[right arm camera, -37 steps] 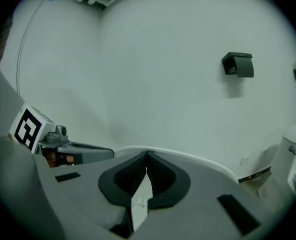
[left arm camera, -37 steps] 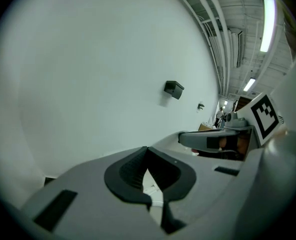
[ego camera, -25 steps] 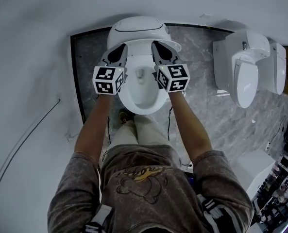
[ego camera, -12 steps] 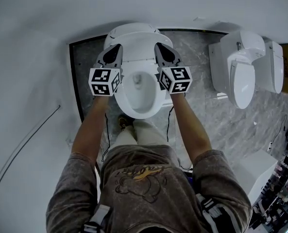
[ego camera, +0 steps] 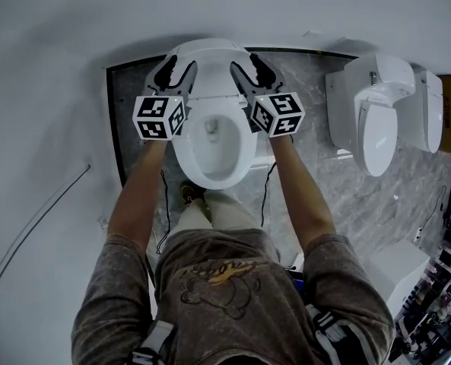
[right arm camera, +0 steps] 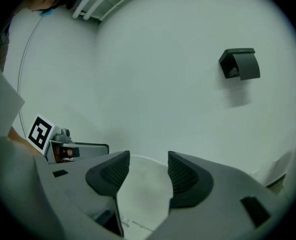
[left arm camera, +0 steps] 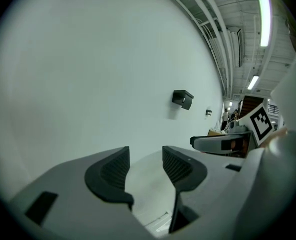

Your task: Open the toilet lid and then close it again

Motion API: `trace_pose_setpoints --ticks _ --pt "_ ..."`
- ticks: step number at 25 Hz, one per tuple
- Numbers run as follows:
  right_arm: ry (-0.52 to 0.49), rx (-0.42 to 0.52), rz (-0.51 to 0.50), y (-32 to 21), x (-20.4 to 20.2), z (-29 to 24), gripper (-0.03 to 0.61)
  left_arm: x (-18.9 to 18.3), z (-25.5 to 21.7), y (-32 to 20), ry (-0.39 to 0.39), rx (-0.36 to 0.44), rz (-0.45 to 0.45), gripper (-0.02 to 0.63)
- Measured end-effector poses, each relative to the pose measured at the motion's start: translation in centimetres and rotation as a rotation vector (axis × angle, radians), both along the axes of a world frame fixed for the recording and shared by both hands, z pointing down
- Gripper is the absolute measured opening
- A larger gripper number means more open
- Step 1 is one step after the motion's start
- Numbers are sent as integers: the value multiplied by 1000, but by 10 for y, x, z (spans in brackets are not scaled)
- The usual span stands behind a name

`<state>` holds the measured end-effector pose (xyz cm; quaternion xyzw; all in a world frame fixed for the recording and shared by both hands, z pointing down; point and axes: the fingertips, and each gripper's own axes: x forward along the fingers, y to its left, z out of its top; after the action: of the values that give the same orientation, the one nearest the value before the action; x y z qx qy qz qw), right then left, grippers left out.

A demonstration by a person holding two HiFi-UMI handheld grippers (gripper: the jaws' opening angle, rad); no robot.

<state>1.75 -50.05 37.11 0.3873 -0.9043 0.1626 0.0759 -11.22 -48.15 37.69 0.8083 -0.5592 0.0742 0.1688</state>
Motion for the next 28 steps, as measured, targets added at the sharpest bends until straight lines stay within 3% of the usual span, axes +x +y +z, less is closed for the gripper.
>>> trace_pose_setpoints --ticks 1,5,14,28 --pt "2 -7 -8 -3 -1 3 247 0 2 -3 -10 -1 5 207" --pt "29 -46 -45 -18 -4 19 259 0 17 -16 -44 -28 27 245" --pt "100 -106 -125 -35 -12 47 258 7 43 -30 -44 -81 30 250" --pt "40 -90 -122 -7 -3 40 258 13 36 -2 19 -67 3 258"
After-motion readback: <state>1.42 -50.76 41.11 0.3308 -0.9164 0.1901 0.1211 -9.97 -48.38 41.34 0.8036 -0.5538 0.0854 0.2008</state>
